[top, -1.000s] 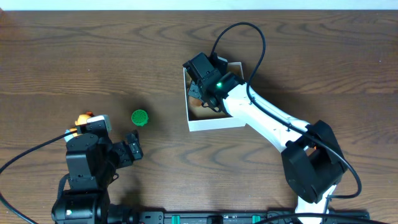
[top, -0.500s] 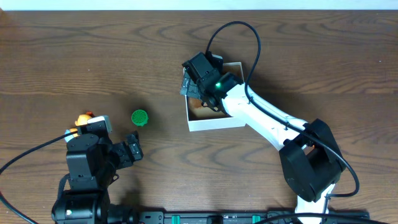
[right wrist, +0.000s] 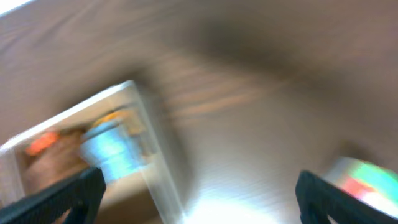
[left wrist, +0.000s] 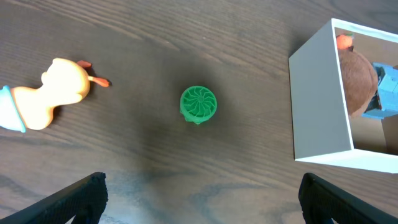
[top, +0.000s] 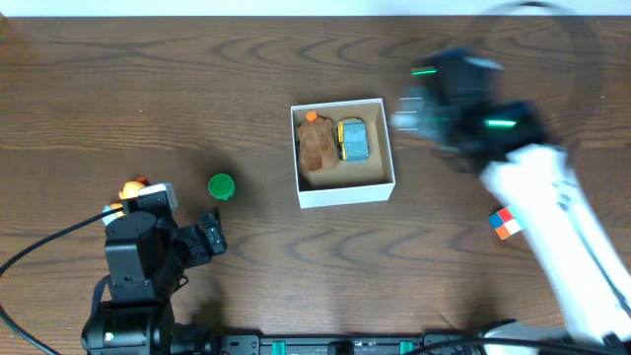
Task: Pack container
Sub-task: 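Release hamster and move right gripper to the colored cube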
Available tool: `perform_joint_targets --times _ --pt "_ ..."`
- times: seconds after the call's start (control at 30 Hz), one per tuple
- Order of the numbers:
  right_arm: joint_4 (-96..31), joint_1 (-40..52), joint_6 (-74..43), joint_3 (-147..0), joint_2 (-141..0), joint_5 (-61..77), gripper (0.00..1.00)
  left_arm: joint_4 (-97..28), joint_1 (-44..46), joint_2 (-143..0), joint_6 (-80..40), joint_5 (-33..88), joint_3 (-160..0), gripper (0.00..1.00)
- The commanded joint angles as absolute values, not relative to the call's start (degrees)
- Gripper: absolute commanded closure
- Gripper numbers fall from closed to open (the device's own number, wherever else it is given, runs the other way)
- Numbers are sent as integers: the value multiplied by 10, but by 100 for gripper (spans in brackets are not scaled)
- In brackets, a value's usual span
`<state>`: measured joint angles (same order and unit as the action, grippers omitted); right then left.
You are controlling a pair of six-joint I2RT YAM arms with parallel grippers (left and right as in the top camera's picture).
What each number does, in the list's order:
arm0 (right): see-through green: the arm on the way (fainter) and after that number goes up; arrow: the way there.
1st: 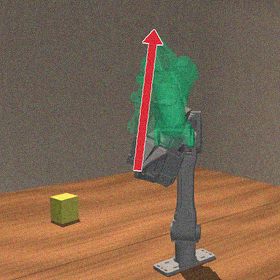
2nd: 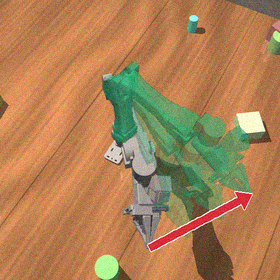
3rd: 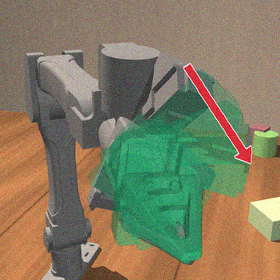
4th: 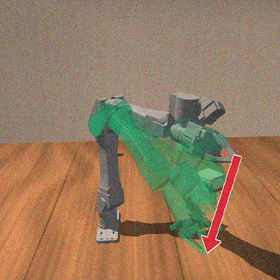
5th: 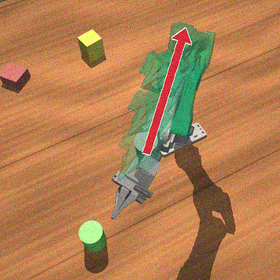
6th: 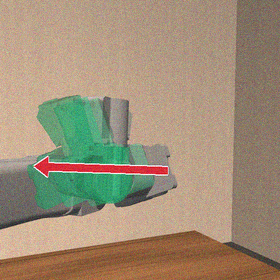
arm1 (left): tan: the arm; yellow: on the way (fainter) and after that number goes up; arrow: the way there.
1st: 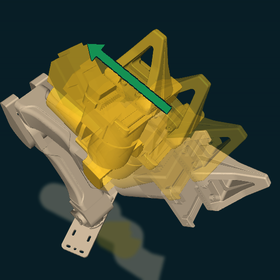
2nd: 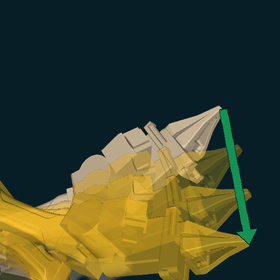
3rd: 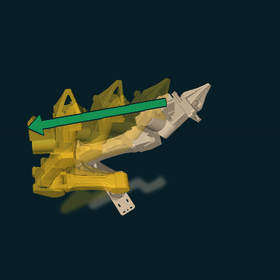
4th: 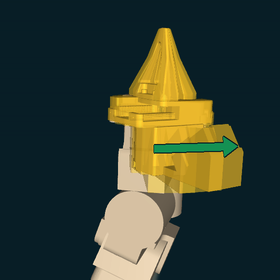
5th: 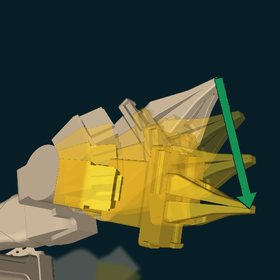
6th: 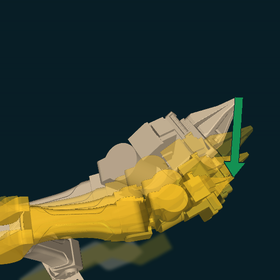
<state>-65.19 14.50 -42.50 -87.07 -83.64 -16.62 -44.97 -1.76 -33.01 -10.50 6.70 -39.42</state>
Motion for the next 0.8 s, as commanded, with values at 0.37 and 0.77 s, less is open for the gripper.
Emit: perform_joint_targets --times 0.37,0.77 --pt "-690 -139 -467 -711 -803 -70 1 -449 -17 -330 -106 69 -407 2" --pt "-475 -139 -523 -466 -803 -68 1 -450 -17 -330 -106 69 -407 2"
